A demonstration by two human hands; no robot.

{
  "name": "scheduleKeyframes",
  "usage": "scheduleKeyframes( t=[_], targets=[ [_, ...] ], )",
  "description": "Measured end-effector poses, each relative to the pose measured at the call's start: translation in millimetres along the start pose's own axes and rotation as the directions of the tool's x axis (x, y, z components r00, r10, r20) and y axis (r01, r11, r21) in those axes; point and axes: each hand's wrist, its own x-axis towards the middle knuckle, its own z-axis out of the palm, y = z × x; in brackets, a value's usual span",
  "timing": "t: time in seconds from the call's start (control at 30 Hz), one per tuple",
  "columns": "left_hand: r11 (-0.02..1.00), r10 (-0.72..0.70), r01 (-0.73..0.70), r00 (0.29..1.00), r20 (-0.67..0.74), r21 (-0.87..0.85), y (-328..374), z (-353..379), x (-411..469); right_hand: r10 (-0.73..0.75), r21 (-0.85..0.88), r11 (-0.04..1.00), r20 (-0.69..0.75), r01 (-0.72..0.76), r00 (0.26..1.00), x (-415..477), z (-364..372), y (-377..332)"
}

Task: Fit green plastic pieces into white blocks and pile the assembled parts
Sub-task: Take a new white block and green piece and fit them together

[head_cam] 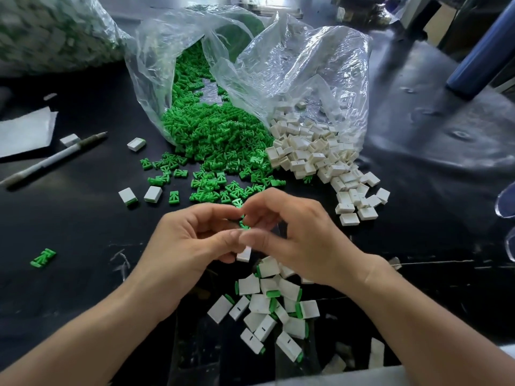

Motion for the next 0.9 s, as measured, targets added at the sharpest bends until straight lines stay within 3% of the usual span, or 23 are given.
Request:
scheduleKeyframes(
  t=[0.13,0.4,0.5,0.67,0.8,0.9],
  targets=[
    [0.998,-0.004,-0.001,0.998,-0.067,-0.066,-2.2,-3.0,3.3,0.100,-0.111,0.988,-0.098,-0.111,0.990,4.6,-2.4,9.8],
    [0.993,-0.030,0.023,0.998,-0.060,-0.117,-1.3,-3.0,2.5,0.097,-0.372,0.926,0.080,-0.060,0.992,8.9,11.4,14.3],
    [0.990,-0.039,0.031,0.998,-0.053,-0.136,-1.1,-2.8,2.6,0.102,-0.393,0.918,0.112,-0.050,0.988,9.9,11.3,13.8],
    [0.990,-0.032,0.025,0.998,-0.049,-0.138,-0.6,-2.7,3.0,0.168,-0.231,0.961,0.049,-0.152,0.985,8.4,7.7,12.7],
    [0.991,-0.031,0.025,0.999,-0.042,-0.133,-0.1,-2.6,2.7,0.265,0.039,0.964,-0.062,-0.263,0.962,7.0,0.8,13.4],
    [0.995,-0.027,0.023,0.999,-0.046,-0.097,0.3,-1.9,2.1,0.303,0.259,0.925,-0.057,-0.279,0.951,5.8,-4.8,9.6]
  ],
)
